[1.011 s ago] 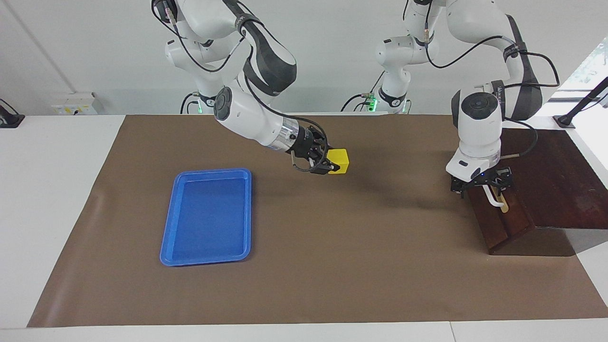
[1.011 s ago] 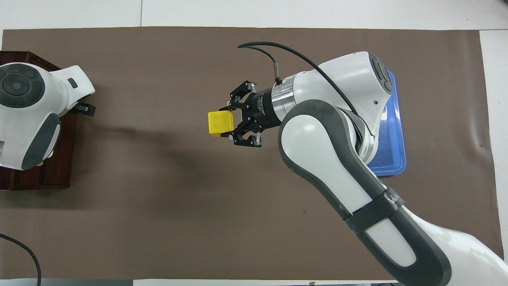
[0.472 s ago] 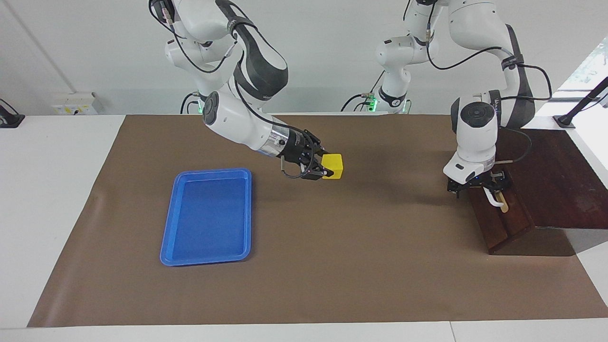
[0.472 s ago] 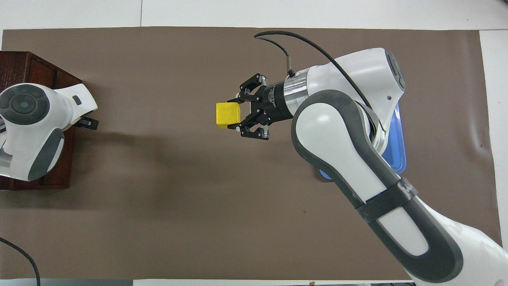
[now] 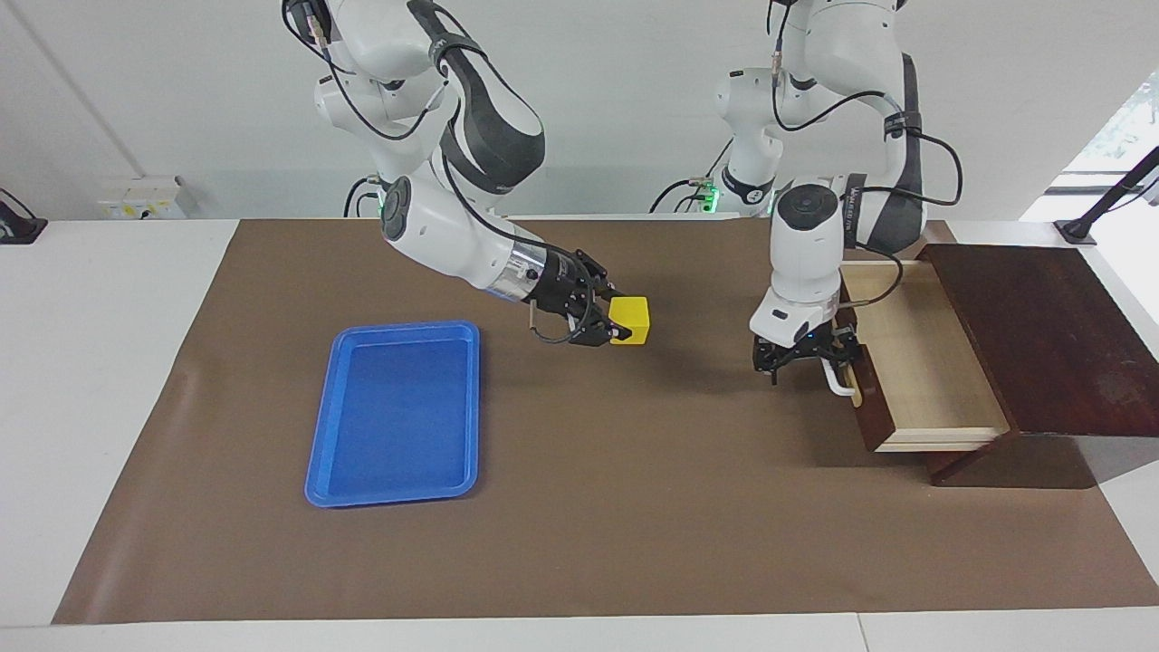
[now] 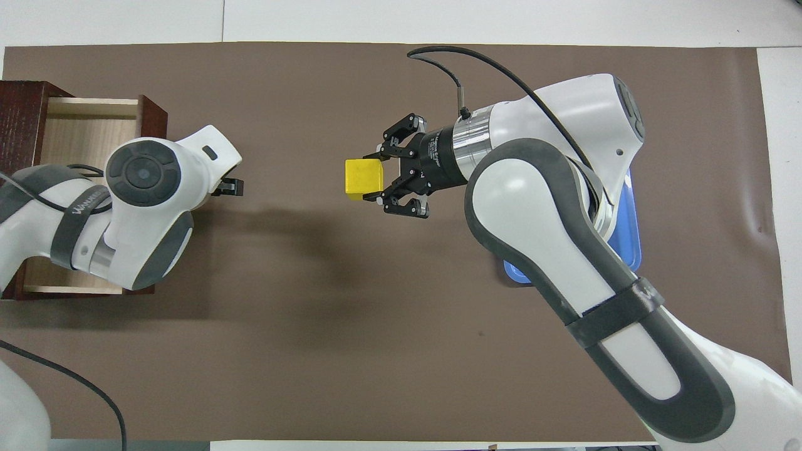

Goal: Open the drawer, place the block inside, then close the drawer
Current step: 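Carry the block toward center while the left gripper pulls the drawer open, then reach the left gripper toward the yellow block held by the right gripper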

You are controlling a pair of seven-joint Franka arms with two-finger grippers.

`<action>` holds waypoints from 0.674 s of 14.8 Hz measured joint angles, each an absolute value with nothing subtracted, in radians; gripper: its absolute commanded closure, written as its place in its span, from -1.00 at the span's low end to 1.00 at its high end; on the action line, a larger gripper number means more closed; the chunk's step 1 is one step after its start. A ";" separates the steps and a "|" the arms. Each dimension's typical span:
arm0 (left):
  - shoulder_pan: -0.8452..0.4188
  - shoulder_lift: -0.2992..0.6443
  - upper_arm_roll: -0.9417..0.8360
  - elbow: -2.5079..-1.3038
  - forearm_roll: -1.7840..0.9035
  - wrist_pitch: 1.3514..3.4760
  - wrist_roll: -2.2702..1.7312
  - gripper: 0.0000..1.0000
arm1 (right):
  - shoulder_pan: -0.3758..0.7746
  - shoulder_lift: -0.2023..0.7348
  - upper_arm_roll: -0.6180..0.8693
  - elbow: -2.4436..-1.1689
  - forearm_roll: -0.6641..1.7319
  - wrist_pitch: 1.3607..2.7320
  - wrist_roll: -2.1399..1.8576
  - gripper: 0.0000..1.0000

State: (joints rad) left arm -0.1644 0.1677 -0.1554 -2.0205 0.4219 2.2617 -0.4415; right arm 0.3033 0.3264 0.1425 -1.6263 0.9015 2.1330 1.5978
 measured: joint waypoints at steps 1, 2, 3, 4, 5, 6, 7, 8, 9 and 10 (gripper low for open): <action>-0.167 0.169 -0.154 -2.020 0.419 2.259 -0.449 -1.00 | 0.300 0.326 0.143 -1.626 0.902 2.133 1.598 1.00; -0.166 0.169 -0.152 -2.020 0.410 2.257 -0.449 -1.00 | 0.297 0.326 0.143 -1.626 0.901 2.132 1.598 1.00; -0.166 0.170 -0.151 -2.019 0.404 2.250 -0.449 -1.00 | 0.294 0.326 0.142 -1.626 0.901 2.132 1.598 1.00; -0.166 0.171 -0.152 -2.015 0.398 2.238 -0.450 -1.00 | 0.291 0.326 0.142 -1.626 0.901 2.132 1.598 1.00; -0.166 0.172 -0.153 -1.996 0.383 2.205 -0.453 -1.00 | 0.289 0.326 0.142 -1.626 0.901 2.131 1.598 1.00; -0.166 0.172 -0.155 -1.951 0.343 2.139 -0.456 -1.00 | 0.288 0.326 0.143 -1.626 0.901 2.128 1.598 1.00; -0.167 0.171 -0.155 -1.880 0.288 2.048 -0.459 -1.00 | 0.288 0.326 0.143 -1.626 0.901 2.126 1.598 1.00; -0.168 0.171 -0.156 -1.799 0.233 1.956 -0.473 -1.00 | 0.288 0.326 0.143 -1.626 0.901 2.125 1.598 1.00; -0.170 0.171 -0.156 -1.724 0.193 1.877 -0.514 -1.00 | 0.288 0.326 0.143 -1.626 0.901 2.125 1.598 1.00; -0.175 0.170 -0.156 -1.670 0.167 1.825 -0.590 -1.00 | 0.288 0.326 0.143 -1.626 0.901 2.125 1.598 1.00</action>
State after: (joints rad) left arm -0.1750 0.1704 -0.1559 -1.6699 0.1671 1.8248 -0.5905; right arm 0.2875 0.3264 0.1426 -1.6263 0.9015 2.1246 1.5978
